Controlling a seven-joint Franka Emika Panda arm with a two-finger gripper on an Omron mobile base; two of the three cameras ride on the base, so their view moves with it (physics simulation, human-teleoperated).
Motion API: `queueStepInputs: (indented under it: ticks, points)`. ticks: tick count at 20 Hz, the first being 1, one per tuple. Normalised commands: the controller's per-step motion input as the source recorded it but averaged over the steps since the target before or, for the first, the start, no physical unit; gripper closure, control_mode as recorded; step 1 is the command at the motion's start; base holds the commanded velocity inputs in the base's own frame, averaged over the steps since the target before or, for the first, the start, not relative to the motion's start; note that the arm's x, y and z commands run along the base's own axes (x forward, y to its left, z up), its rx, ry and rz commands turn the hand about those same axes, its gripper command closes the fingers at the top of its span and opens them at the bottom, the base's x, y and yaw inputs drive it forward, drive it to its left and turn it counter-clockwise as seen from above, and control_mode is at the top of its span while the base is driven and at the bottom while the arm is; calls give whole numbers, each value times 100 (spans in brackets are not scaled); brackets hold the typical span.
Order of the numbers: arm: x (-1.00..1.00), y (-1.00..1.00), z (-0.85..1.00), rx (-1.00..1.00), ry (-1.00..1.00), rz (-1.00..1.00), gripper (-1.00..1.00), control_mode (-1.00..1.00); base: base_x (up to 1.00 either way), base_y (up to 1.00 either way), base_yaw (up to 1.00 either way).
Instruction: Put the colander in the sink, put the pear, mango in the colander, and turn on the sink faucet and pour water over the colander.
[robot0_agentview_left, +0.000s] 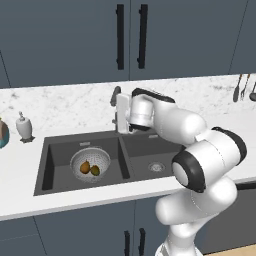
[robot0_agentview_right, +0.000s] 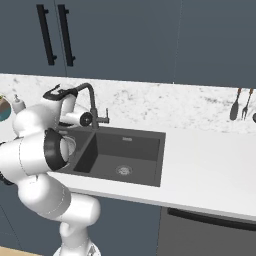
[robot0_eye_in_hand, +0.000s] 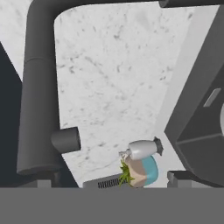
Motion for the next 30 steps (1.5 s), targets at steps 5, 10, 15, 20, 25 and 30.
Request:
queueStepInputs:
  ticks: [5,10,15,20,25,30]
  points:
    - [24,-26,-6,1,0,-1,-100,-100,0,0,0]
    - [27,-21,-10,3,1,0,-100,-100,0,0,0]
    - [33,-15,-15,4,2,0,-100,-100,0,0,0]
    - [33,-12,-15,4,4,-1,-100,-100,0,0,0]
    - [27,-16,-12,4,5,-1,-100,-100,0,0,0]
    - [25,-17,-8,3,6,-1,-100,-100,0,0,0]
